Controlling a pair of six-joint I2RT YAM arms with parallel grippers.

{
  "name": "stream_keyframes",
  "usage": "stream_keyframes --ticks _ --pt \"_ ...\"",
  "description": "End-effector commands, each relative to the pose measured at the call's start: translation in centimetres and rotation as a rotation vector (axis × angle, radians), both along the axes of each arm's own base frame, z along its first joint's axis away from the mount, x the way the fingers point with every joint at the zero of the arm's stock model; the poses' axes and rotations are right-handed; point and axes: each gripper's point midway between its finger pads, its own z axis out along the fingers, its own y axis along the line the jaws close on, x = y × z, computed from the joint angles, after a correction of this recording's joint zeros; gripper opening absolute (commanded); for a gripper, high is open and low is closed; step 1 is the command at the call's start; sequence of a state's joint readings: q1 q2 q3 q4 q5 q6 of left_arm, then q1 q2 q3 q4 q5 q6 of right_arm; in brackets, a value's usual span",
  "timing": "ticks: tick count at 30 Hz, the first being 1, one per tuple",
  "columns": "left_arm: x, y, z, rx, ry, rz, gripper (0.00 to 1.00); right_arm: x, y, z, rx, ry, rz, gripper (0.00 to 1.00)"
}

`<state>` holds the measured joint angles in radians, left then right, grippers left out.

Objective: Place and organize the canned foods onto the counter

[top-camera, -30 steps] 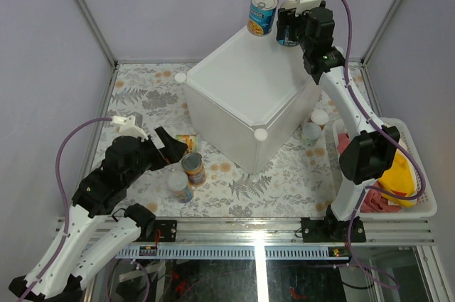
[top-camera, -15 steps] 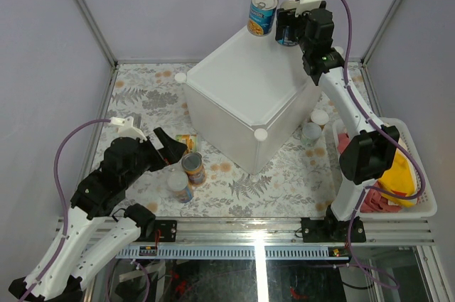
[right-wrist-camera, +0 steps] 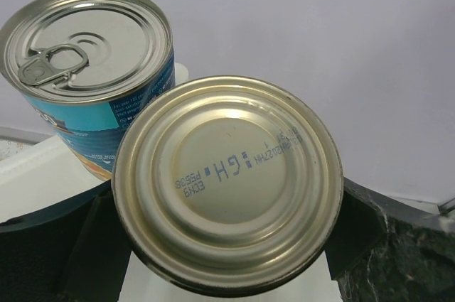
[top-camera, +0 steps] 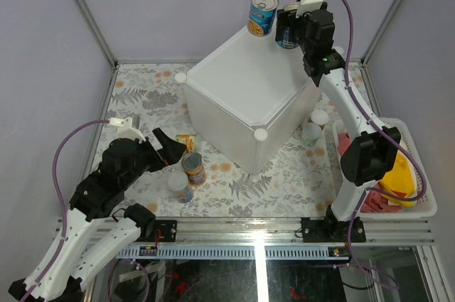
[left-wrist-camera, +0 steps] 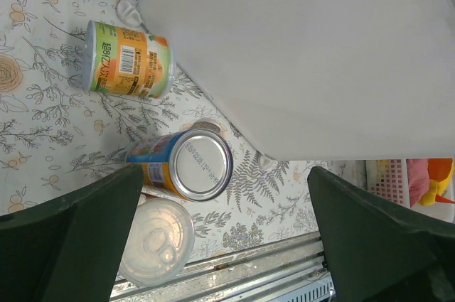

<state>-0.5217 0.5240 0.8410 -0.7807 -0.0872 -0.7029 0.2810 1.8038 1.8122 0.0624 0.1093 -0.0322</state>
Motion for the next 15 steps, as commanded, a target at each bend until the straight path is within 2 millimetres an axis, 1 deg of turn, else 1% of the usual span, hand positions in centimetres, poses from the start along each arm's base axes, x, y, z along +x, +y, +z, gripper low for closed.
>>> stream_keyframes --ticks 1,15 --pt "-0.2 -0.3 0.4 -0.021 -0.008 -0.018 1.0 -2.4 -1.6 7.7 0.056 -0.185 -0.03 0.99" --pt "0.1 -0.9 0.5 -0.022 -0.011 -0.04 1.0 -3.7 -1.9 8.6 0.046 -0.196 -0.023 0.99"
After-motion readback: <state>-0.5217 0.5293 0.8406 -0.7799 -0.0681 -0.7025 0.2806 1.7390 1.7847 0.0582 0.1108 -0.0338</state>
